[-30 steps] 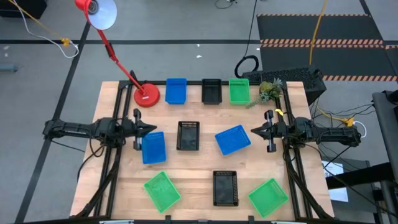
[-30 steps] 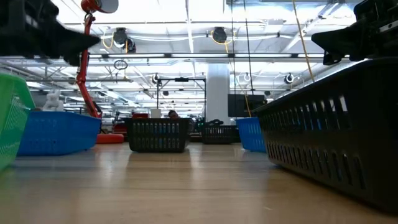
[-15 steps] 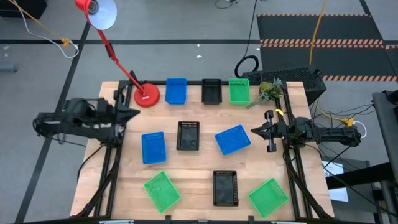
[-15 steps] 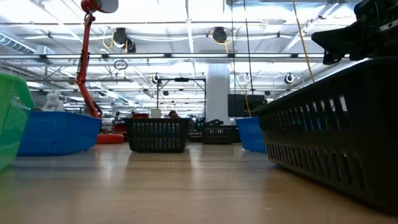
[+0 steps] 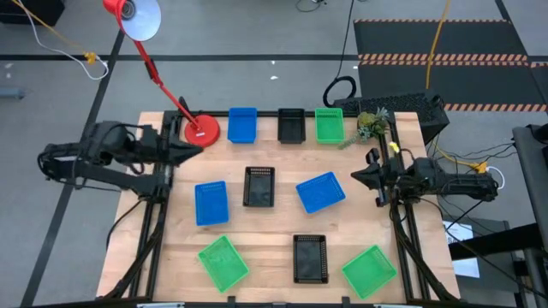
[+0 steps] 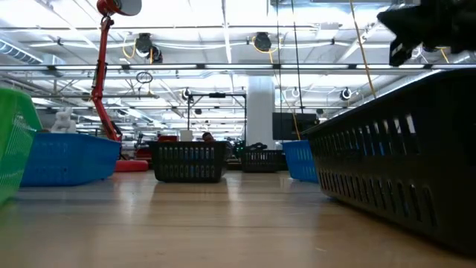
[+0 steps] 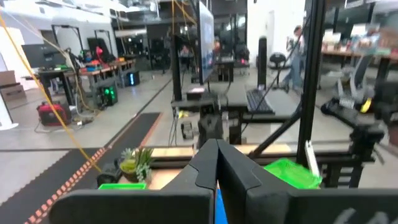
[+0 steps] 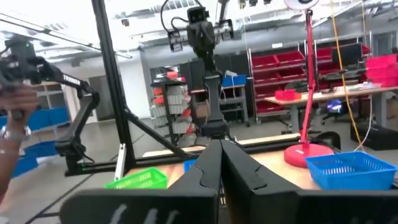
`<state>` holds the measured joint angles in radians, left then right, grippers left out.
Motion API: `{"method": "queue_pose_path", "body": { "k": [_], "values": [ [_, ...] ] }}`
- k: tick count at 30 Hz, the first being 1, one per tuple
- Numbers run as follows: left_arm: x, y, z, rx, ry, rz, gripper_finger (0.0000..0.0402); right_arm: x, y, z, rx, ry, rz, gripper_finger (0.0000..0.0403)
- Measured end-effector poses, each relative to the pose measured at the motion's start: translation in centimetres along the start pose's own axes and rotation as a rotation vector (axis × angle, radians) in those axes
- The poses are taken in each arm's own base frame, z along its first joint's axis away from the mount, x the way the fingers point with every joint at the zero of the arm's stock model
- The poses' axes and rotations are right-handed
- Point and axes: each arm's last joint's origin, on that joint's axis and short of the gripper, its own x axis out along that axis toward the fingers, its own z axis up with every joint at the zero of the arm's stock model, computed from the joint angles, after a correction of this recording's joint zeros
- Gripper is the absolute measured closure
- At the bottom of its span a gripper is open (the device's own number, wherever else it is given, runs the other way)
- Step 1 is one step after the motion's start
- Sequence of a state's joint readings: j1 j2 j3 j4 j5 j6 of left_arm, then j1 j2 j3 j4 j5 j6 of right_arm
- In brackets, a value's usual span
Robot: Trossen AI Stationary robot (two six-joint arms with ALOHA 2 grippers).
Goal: Stack baskets by color
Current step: Stack the middle black basket on top of the top black basket
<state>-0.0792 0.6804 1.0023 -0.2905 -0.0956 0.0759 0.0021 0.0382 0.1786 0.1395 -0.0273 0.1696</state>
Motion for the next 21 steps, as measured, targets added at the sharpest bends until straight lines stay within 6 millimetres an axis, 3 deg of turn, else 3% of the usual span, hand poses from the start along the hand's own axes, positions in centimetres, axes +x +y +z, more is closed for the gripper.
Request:
{"method": "queue_pose_path", "body": {
  "k": [4,11,16,21],
  "values": [
    [1.7,-0.2,-0.7,0.012,0.057,-0.005,0.0398,0.2,0.6,3.7,-0.001,0.050,-0.009,0.0403],
    [4.0,-0.5,-1.8,0.068,0.132,-0.013,0.0390,1.4,2.1,12.6,0.029,0.124,-0.024,0.0403],
    [4.4,-0.5,-1.8,0.088,0.130,-0.008,0.0387,2.9,3.1,18.5,0.035,0.240,-0.046,0.0403],
    [4.2,-0.4,-1.0,0.090,0.048,0.005,0.0397,5.1,3.8,22.9,0.037,0.317,-0.060,0.0403]
  ]
}}
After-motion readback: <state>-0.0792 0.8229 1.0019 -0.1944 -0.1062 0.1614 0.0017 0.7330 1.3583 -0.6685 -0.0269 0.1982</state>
